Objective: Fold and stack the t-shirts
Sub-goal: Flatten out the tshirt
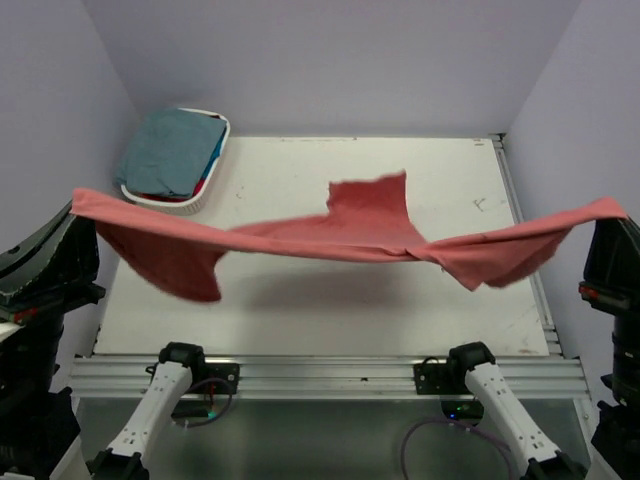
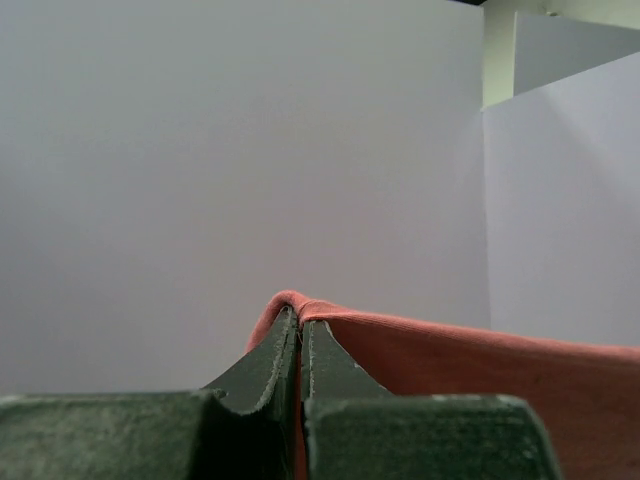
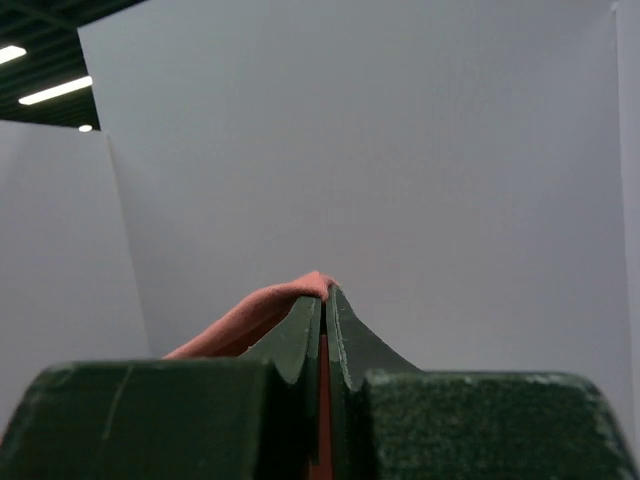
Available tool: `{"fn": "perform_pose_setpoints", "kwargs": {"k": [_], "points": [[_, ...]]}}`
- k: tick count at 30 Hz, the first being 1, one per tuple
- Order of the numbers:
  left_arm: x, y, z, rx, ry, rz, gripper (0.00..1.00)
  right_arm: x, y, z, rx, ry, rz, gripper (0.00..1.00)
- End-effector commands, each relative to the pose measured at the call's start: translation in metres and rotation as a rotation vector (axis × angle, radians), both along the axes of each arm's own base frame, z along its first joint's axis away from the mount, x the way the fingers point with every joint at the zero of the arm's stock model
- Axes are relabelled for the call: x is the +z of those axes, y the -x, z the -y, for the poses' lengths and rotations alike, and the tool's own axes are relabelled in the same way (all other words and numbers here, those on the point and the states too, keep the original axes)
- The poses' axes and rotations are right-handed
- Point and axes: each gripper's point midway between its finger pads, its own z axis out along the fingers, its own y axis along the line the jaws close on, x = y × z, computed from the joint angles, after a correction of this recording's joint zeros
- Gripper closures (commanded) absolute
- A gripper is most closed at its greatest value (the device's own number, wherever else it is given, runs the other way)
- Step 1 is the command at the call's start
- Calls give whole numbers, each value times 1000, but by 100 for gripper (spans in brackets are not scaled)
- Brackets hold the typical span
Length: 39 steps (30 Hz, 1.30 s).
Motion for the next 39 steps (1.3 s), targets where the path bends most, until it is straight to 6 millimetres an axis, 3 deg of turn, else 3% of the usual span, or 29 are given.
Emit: {"fn": "perform_pose_setpoints", "kwargs": {"k": [1, 2, 3, 4, 5, 6, 7, 8, 9, 10, 11, 12, 13, 14, 15, 17, 18, 20, 21, 24, 25, 27, 28, 38, 39], "points": [[-11, -26, 15, -59, -33, -96, 100, -11, -49, -7, -16, -9, -137, 100], [-17, -42, 13, -38, -26, -133, 100, -7, -56, 6, -79, -53, -162, 100], [-23, -63, 4, 19, 1, -174, 100, -18, -72, 9, -114, -56, -237, 100], [-36, -99, 2, 49, 12, -250, 100, -34, -113, 6, -157, -42, -349, 100], [-58, -130, 0, 84, 17, -329, 100, -34, -123, 9, -184, -44, -386, 100], [-75, -157, -11, 158, 45, -392, 100, -56, -147, 9, -217, -30, -491, 100], [-114, -202, -8, 189, 34, -511, 100, -70, -164, 7, -232, -25, -549, 100], [-135, -223, -10, 218, 34, -573, 100, -99, -199, 1, -257, -1, -654, 100], [-165, -252, -11, 251, 38, -656, 100, -117, -213, 4, -294, -5, -713, 100], [-185, -269, -11, 267, 41, -703, 100, -134, -227, 3, -315, 0, -757, 100], [-216, -287, -12, 290, 35, -759, 100, -175, -254, -1, -343, 33, -857, 100], [-250, -310, -13, 324, 33, -838, 100, -188, -268, -2, -358, 33, -878, 100], [-275, -324, -17, 349, 29, -884, 100, -209, -282, -1, -390, 48, -933, 100], [-294, -335, -18, 365, 23, -927, 100, -244, -305, -4, -415, 82, -1021, 100], [-332, -355, -17, 376, 10, -1018, 100, -262, -318, -5, -436, 87, -1059, 100], [-363, -373, -23, 401, 10, -1085, 100, -292, -338, -3, -474, 104, -1124, 100], [-395, -384, -21, 411, -8, -1158, 100, -322, -357, -2, -495, 124, -1185, 100], [-417, -395, -23, 423, -15, -1203, 100, -342, -375, 2, -529, 128, -1214, 100], [-437, -401, -22, 424, -17, -1234, 100, -361, -388, 1, -544, 141, -1243, 100], [-469, -414, -19, 426, -4, -1274, 100, -374, -411, 3, -570, 137, -1253, 100], [-473, -417, -19, 422, -2, -1281, 100, -393, -420, 4, -587, 150, -1287, 100], [-488, -423, -17, 420, -8, -1304, 100, -395, -433, 6, -593, 130, -1274, 100], [-489, -427, -18, 425, -4, -1293, 100, -404, -438, 7, -598, 131, -1285, 100], [-513, -459, -17, 419, -11, -1295, 100, -422, -479, 11, -593, 80, -1232, 100], [-504, -470, -17, 416, -3, -1271, 100, -424, -482, 10, -588, 78, -1235, 100]]}}
